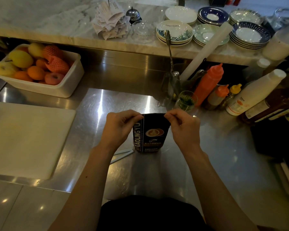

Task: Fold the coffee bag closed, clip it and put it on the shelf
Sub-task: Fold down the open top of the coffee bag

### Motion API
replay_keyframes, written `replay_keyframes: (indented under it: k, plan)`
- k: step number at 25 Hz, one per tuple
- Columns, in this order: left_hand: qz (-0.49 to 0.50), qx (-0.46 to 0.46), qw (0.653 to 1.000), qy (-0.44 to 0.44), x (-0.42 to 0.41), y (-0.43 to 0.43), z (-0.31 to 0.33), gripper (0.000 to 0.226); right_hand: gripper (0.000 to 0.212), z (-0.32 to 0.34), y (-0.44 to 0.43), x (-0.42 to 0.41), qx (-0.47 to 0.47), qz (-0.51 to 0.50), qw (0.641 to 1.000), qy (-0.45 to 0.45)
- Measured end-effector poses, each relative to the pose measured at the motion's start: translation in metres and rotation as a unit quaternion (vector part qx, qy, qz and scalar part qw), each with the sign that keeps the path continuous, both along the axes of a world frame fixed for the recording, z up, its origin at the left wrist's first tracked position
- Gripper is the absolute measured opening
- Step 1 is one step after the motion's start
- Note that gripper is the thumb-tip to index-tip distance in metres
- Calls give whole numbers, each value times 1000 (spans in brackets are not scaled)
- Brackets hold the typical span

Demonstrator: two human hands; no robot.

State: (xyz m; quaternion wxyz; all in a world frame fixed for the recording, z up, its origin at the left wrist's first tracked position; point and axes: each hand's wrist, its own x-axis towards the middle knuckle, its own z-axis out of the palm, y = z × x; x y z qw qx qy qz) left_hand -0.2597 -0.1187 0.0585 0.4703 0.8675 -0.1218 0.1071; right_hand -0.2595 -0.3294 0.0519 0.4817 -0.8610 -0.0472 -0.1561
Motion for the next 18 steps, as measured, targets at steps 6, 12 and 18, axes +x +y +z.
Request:
replay_keyframes:
  k: [6, 12, 18]
  plan:
    - [-11, -98, 988, 119, -2, 4, 1, 13, 10, 0, 8, -2, 46, -15, 998, 28]
    - [32, -170, 969, 175, -7, -15, -14, 19, 13, -1, 16, -4, 154, 34, 983, 90]
    - [59, -66, 992, 89, -6, -22, -20, 11, 6, -10, 19, -1, 61, 18, 990, 129]
